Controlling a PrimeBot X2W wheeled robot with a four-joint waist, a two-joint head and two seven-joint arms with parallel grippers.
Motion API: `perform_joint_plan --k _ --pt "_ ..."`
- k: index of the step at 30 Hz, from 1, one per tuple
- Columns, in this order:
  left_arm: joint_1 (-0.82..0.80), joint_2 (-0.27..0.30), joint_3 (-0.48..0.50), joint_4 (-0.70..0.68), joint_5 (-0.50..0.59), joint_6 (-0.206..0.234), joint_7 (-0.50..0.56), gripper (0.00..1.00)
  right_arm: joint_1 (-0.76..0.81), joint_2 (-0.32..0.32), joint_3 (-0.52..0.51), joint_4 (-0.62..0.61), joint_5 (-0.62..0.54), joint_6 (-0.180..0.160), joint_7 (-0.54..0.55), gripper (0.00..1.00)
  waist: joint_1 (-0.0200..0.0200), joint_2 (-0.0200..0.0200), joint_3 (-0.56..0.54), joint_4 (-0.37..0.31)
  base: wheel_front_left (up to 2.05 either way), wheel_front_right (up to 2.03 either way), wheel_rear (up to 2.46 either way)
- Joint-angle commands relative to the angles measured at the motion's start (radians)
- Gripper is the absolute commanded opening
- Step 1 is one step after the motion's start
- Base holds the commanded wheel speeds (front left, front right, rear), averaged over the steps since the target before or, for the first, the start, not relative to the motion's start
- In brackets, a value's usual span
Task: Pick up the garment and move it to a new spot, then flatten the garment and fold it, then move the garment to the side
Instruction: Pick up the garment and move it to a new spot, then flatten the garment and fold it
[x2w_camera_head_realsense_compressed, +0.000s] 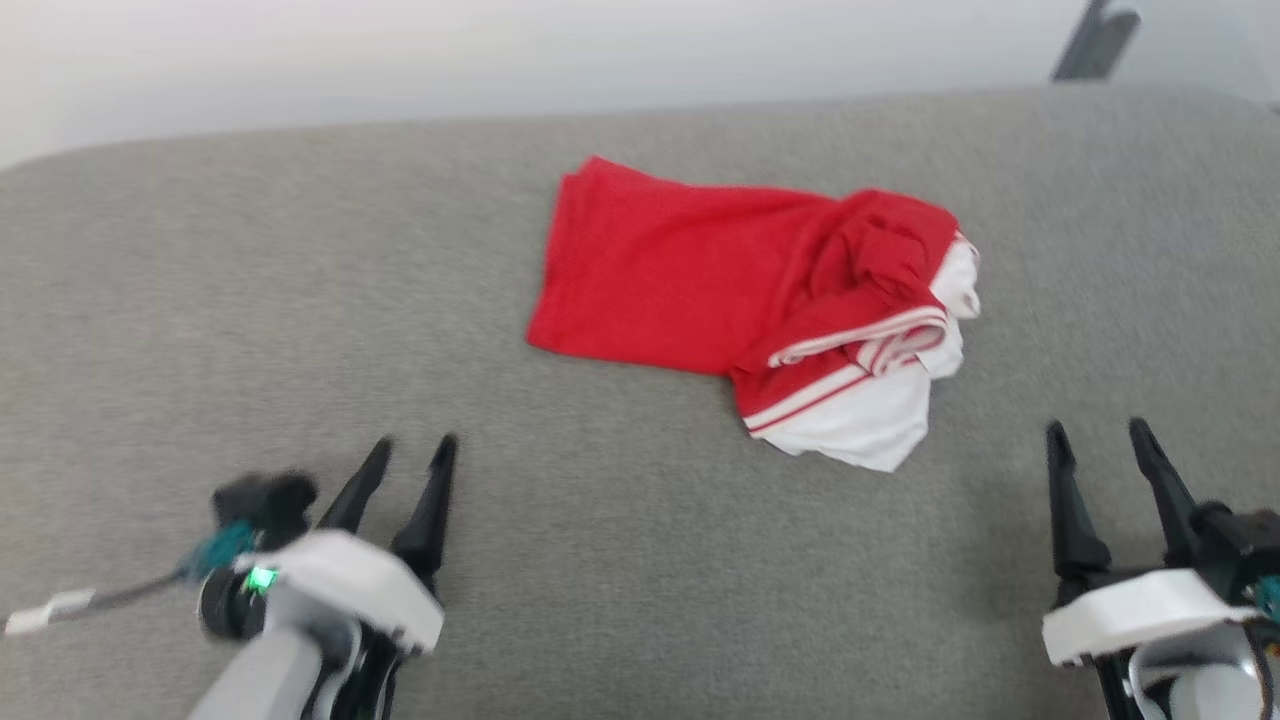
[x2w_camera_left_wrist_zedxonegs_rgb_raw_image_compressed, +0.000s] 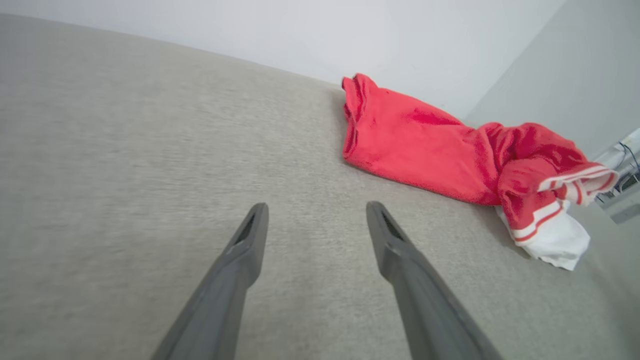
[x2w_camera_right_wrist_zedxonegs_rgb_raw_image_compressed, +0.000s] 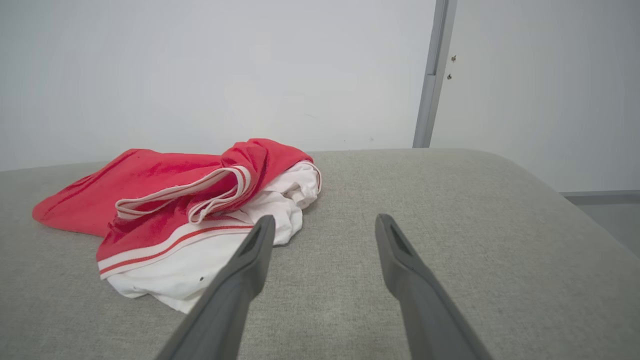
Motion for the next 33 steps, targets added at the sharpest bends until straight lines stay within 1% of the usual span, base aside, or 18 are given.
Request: perform_joint_plan --k 1,4,7,9,15,19,22,23,28,33 --pt "0.073 -0.021 0.068 -0.028 0.055 0.002 -0.002 1.0 0.026 -0.002 -0.009 -0.003 -0.008 0.0 -0.005 1.0 0.0 0.0 -0.07 0.064 0.0 0.0 0.0" --pt "0.18 -0.052 0.194 -0.081 0.162 0.004 -0.002 1.0 0.055 -0.009 -0.018 -0.004 -0.01 0.0 -0.005 1.0 0.0 0.0 -0.096 0.079 0.0 0.0 0.0" --pt "0.262 -0.078 0.286 -0.123 0.276 0.003 -0.002 1.0 0.07 -0.012 -0.021 -0.01 0.002 0.0 -0.005 1.0 0.0 0.0 -0.112 0.09 0.0 0.0 0.0" --pt "0.304 -0.101 0.35 -0.152 0.335 -0.011 -0.002 1.0 0.075 -0.017 -0.022 -0.014 0.011 0.0 -0.005 1.0 0.0 0.0 -0.119 0.097 0.0 0.0 0.0" --pt "0.387 -0.155 0.492 -0.249 0.519 -0.03 -0.002 1.0 0.066 -0.035 -0.008 -0.03 0.031 0.0 -0.005 1.0 0.0 0.0 -0.133 0.107 0.0 0.0 0.0" --pt "0.424 -0.202 0.556 -0.313 0.604 -0.049 -0.002 1.0 0.067 -0.043 -0.011 -0.044 0.04 0.0 -0.005 1.0 0.0 0.0 -0.138 0.107 0.0 0.0 0.0" --pt "0.447 -0.232 0.591 -0.33 0.639 -0.063 -0.002 1.0 0.076 -0.047 -0.013 -0.044 0.041 0.0 -0.005 1.0 0.0 0.0 -0.138 0.105 0.0 0.0 0.0" --pt "0.447 -0.232 0.591 -0.33 0.639 -0.063 -0.002 1.0 0.076 -0.047 -0.013 -0.044 0.041 0.0 -0.005 1.0 0.0 0.0 -0.138 0.105 0.0 0.0 0.0" --pt "0.465 -0.268 0.623 -0.339 0.679 -0.08 -0.002 1.0 0.081 -0.05 -0.007 -0.032 0.038 0.0 -0.005 1.0 0.0 0.0 -0.137 0.101 0.0 0.0 0.0" --pt "0.457 -0.287 0.64 -0.345 0.693 -0.089 -0.002 1.0 0.075 -0.052 0.0 -0.021 0.032 0.0 -0.005 1.0 0.0 0.0 -0.128 0.098 0.0 0.0 0.0"
